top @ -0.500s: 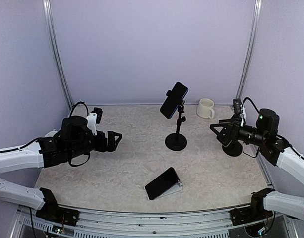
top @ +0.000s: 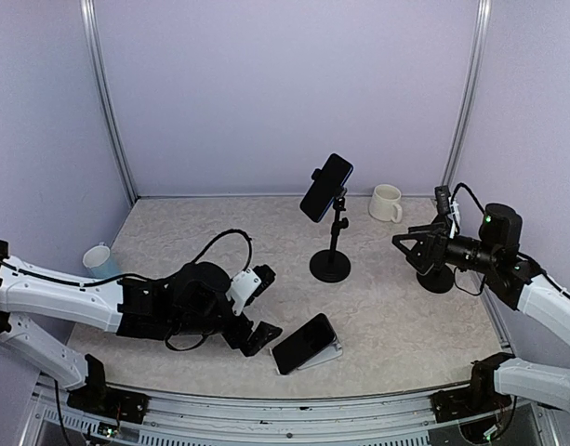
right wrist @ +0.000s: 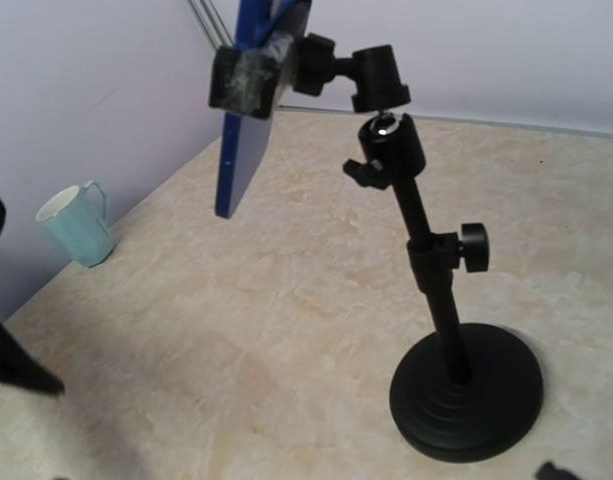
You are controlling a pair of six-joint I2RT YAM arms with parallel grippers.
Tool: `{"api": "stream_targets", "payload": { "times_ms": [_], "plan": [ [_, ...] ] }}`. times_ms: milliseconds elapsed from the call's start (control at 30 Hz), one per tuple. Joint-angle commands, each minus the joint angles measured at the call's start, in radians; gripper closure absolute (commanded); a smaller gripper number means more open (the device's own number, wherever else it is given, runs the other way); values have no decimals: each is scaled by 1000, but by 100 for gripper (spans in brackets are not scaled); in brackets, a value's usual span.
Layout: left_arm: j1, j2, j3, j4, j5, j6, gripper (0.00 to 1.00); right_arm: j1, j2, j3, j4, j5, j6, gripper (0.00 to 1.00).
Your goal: Remove the phone from the phone stand
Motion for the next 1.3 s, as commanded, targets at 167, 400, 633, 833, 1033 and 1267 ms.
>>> {"api": "stream_targets", "payload": {
  "times_ms": [167,400,633,833,1033,1267],
  "plan": [
    [-90,150,58,81,70,80,1,-6,-11,-20,29,-19,-3,0],
    [-101,241,74,134,134,100,1,-4,-15,-25,24,-24,-5,0],
    [-99,307,91,153,160,116,1,-6,-12,-24,18,-26,-15,0],
    [-88,355,109,164,174,120,1,-6,-6,-24,21,-31,-18,0],
    [-72,394,133,168,179,130,1,-5,-4,-26,22,-30,-23,0],
    [-56,416,142,185,187,137,6,-6,-2,-27,22,-30,-28,0]
  ]
}}
